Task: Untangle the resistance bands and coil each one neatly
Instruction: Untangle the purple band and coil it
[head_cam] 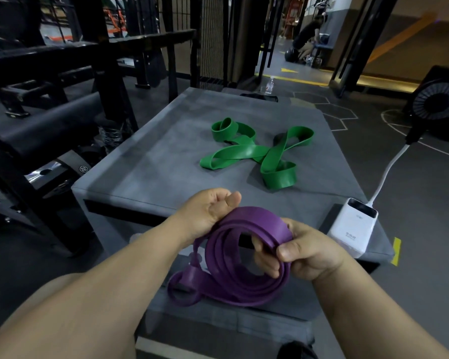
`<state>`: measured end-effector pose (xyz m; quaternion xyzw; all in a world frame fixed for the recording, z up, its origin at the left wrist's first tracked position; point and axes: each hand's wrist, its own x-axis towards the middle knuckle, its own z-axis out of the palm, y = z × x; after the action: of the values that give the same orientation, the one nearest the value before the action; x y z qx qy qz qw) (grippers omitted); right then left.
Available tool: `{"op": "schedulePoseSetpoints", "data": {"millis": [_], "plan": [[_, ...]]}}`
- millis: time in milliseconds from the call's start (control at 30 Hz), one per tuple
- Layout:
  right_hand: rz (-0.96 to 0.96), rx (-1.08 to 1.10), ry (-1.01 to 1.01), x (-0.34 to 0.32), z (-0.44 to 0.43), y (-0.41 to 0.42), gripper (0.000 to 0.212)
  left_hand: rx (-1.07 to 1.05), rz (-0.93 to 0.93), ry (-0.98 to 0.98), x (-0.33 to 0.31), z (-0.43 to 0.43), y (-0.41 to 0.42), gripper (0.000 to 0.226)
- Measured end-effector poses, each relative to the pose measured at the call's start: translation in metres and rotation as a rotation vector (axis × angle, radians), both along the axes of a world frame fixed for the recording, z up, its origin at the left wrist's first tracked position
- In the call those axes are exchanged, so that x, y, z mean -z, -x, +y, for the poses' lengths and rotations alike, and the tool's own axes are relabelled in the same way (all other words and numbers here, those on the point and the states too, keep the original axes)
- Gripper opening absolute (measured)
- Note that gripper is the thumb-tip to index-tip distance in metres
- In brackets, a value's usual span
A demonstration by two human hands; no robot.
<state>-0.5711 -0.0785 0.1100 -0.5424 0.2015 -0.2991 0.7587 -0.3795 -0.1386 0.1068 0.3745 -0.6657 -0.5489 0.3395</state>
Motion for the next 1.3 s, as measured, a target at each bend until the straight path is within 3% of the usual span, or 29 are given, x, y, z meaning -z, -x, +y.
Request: {"op": "schedulePoseSetpoints", "data": {"millis": [100,167,233,367,433,500,533,733,900,1000,1133,1300], "plan": [[-0.006,0.128,-0.042,0.003,-0.002,-0.001,0.033,-0.025,-0.076,0.065,0.007,0.0,0.005,0.058],[-0.003,0.205,-0.062,0.002,-0.002,0.0,0.04,-0.073,-0.224,0.163,0.011,-0.001,0.006,0.067],[0.011,0.238,-0.073,0.001,-0.003,0.0,0.043,-0.088,-0.287,0.224,0.012,-0.001,0.007,0.061],[0.044,0.275,-0.112,0.0,-0.003,-0.003,0.04,0.019,-0.066,0.203,0.008,0.005,0.008,0.036],[0.025,0.297,-0.164,0.001,-0.004,-0.002,0.041,0.196,-0.032,0.198,0.013,0.008,0.009,0.051],[0.013,0.276,-0.193,0.001,-0.003,-0.003,0.041,0.338,-0.107,0.21,0.015,0.011,0.008,0.072],[0.013,0.253,-0.204,0.0,-0.002,-0.002,0.041,0.357,-0.135,0.224,0.013,0.012,0.006,0.072],[0.019,0.052,-0.214,0.0,-0.002,-0.003,0.031,0.338,-0.062,0.155,0.007,0.004,0.003,0.078],[0.313,0.088,-0.068,-0.003,-0.005,-0.001,0.036,0.237,-0.054,0.176,0.007,0.004,0.005,0.073],[0.375,0.156,-0.053,-0.006,-0.005,0.001,0.037,0.161,0.007,0.139,0.006,0.003,0.005,0.074],[0.232,0.293,-0.053,-0.009,-0.002,-0.003,0.026,0.141,0.078,0.045,0.005,0.002,0.004,0.066],[0.084,0.428,-0.049,-0.01,-0.003,0.002,0.015,0.308,-0.015,-0.032,0.006,0.004,0.003,0.045]]}}
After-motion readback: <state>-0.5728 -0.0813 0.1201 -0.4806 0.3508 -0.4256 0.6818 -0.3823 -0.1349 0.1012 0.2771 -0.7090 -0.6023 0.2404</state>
